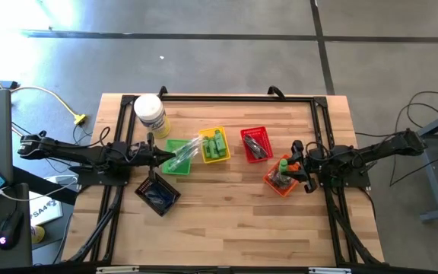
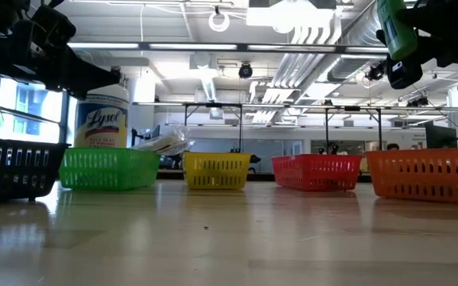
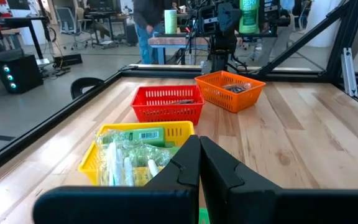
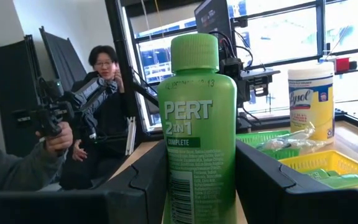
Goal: Pick & Place Travel size toiletries
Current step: Put the green shampoo into yellow basket
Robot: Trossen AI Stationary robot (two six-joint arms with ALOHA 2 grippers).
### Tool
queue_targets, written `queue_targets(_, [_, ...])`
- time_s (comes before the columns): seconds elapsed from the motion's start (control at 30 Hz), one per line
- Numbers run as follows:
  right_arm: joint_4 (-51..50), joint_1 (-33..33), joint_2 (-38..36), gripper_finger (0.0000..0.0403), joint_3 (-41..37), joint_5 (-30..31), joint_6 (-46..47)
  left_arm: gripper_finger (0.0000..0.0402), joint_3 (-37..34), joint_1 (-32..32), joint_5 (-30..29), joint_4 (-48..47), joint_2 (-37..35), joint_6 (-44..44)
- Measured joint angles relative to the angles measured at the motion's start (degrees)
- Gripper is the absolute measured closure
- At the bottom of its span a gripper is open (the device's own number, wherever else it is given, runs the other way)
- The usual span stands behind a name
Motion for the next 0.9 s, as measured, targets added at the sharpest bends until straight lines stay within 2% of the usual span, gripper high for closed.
queue_targets(0.9, [-2.25,0.0,0.0,0.0254,-0.11,-0.02,1.15,0.0402,0.0,0.0,-0.21,-0.22,0.0,0.0])
